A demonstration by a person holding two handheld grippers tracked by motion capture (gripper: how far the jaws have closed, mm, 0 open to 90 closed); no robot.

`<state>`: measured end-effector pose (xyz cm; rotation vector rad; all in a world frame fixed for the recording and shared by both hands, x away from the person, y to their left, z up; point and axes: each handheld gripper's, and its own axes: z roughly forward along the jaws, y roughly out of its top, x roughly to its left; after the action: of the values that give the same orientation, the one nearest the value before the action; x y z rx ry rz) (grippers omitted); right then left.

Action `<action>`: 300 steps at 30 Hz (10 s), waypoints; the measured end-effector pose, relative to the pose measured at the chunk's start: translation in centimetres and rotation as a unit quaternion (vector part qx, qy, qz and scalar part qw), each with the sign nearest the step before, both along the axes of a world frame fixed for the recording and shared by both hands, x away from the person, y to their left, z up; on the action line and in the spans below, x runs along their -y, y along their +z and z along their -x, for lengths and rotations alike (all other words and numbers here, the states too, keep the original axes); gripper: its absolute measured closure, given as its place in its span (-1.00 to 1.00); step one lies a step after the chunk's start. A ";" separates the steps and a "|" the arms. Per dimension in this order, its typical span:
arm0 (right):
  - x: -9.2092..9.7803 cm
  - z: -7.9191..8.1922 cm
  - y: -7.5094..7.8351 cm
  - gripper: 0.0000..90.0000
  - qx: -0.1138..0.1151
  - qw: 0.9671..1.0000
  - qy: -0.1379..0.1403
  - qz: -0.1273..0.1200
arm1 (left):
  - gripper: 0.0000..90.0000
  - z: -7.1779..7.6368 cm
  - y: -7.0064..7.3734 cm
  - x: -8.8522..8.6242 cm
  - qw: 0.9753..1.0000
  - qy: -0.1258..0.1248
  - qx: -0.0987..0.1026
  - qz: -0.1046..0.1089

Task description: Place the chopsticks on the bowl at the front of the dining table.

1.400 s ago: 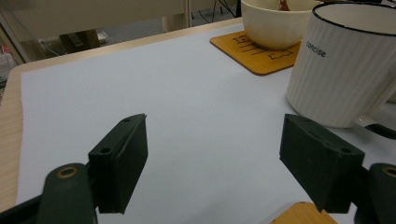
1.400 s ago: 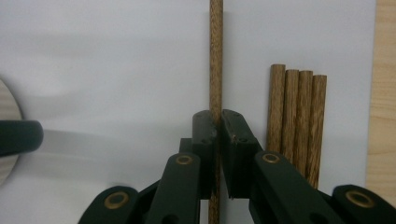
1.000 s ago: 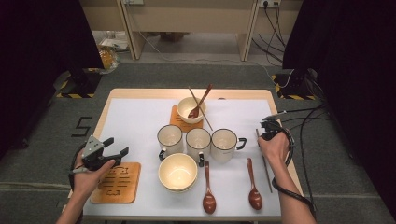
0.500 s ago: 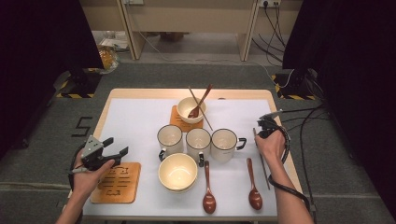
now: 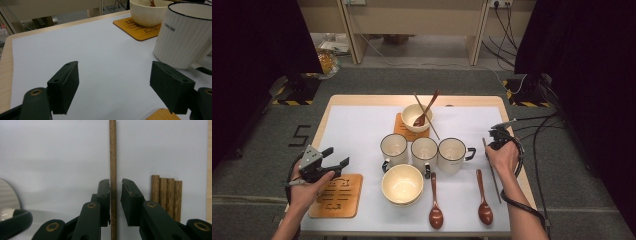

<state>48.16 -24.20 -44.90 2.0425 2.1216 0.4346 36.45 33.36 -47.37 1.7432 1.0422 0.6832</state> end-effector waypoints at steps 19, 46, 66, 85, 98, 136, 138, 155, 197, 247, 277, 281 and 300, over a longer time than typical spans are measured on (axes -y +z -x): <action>0.0 3.6 1.4 0.60 -0.018 1.000 0.011 -0.008 | -0.49 0.0 0.0 0.1 1.000 0.000 0.001 -0.001; 0.3 8.3 0.2 0.61 -0.047 0.999 0.006 0.000 | -0.49 0.1 0.0 0.1 1.000 0.000 0.001 -0.001; 0.1 8.6 0.0 0.67 -0.072 0.997 0.007 0.012 | -0.49 0.1 0.0 0.2 1.000 -0.001 0.001 0.000; -0.6 7.8 -0.1 0.76 -0.102 0.994 0.001 0.043 | -0.49 0.1 0.0 0.2 1.000 -0.001 0.002 0.001; -0.4 7.3 0.0 0.90 -0.121 0.992 -0.014 0.032 | -0.49 0.1 0.0 0.2 1.000 -0.003 0.003 0.000; -1.2 7.7 2.7 0.91 -0.062 0.998 0.010 0.011 | -0.49 0.1 0.0 0.1 1.000 0.000 0.003 0.001; -1.3 7.7 2.9 0.91 -0.059 0.998 0.012 0.011 | -0.49 0.1 0.0 0.1 1.000 0.001 0.004 0.001; -1.9 7.4 4.6 0.91 -0.036 0.999 0.019 0.013 | -0.49 0.1 0.1 0.0 1.000 0.000 0.003 0.000; -3.8 6.2 7.9 0.91 -0.003 0.999 0.037 0.014 | -0.49 0.1 0.2 -0.1 1.000 0.002 0.004 0.001; -5.9 5.0 9.7 0.91 0.018 0.998 0.056 0.007 | -0.49 0.1 0.2 -0.2 1.000 0.003 0.005 0.002; -7.2 4.2 10.8 0.91 0.029 0.997 0.070 0.005 | -0.49 0.2 0.3 -0.3 1.000 0.006 0.005 0.003; -7.4 4.1 10.9 0.91 0.030 0.997 0.072 0.005 | -0.49 0.2 0.3 -0.3 1.000 0.007 0.007 0.004; -8.3 3.6 11.4 0.91 0.034 0.996 0.082 0.004 | -0.49 0.1 0.4 -0.3 1.000 0.006 0.006 0.003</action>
<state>44.58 -15.86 -33.54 1.8293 2.2532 0.5092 36.32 33.69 -47.01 1.7260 1.0460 0.6970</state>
